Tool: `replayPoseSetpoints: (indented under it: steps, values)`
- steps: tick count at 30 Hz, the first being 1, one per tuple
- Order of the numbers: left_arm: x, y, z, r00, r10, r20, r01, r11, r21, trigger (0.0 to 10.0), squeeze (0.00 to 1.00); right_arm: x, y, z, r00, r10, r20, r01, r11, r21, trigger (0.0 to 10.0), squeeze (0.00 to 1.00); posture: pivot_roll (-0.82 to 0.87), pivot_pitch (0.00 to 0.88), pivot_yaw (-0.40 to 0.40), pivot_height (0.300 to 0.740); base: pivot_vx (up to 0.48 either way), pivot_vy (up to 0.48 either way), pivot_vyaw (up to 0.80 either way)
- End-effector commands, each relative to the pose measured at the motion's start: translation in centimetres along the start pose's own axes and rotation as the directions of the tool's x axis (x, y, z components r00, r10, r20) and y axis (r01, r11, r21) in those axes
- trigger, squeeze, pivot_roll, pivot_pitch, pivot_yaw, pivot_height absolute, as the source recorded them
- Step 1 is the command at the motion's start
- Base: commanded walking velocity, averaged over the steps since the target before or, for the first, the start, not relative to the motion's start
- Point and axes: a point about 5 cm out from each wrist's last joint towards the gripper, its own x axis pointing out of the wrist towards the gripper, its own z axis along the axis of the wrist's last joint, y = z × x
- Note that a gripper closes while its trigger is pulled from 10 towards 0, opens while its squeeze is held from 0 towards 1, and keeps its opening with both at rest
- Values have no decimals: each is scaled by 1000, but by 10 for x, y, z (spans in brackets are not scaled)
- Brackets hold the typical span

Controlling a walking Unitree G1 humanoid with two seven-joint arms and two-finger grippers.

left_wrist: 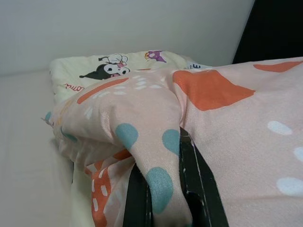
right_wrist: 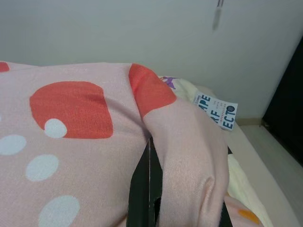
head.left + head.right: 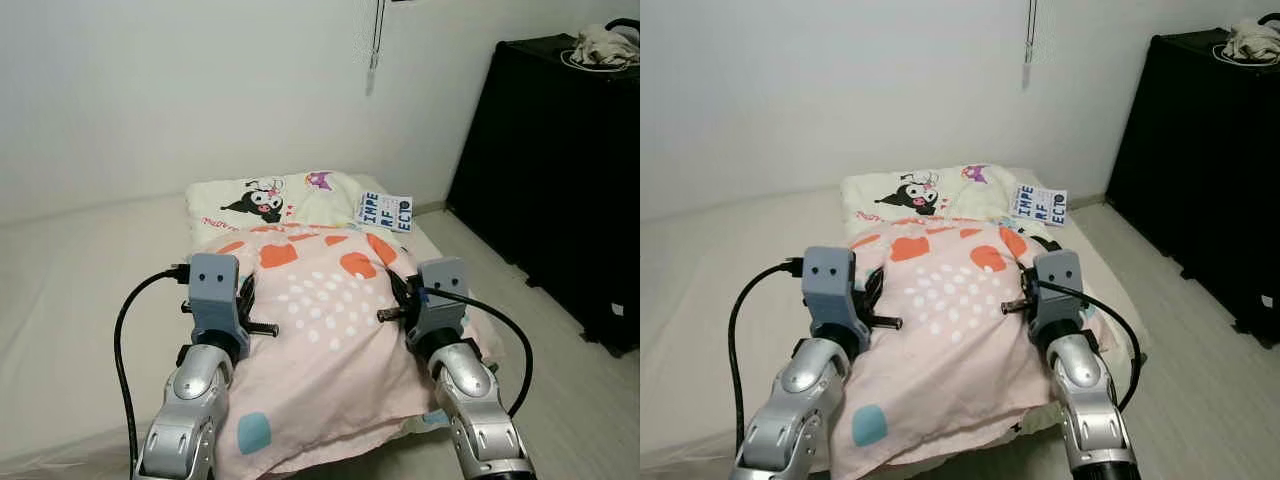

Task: Clean up the room

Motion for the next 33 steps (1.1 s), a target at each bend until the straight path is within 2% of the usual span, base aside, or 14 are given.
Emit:
replayPoseSetpoints:
  steps: [1,13,23,33]
  values:
    - [0,-6,7,998,-26,48,25,1000,16,10000,0,0,6,5,999,15,47,-15,1000,-3,10000,0,-11,125,4,740,0,0,0]
    - [1,-5,6,999,-17,38,15,999,33,10000,0,0,5,4,999,11,41,-11,1000,-12,10000,0,-10,124,5,740,0,0,0]
    - [2,4,-4,998,55,-28,-53,997,63,10000,0,0,5,-1,1000,-8,7,8,1000,-3,10000,0,-12,121,0,740,0,0,0]
    - [3,4,-3,998,55,-24,-54,996,64,10000,0,1,4,0,1000,-18,7,18,1000,-9,10000,0,-21,111,10,740,0,0,0]
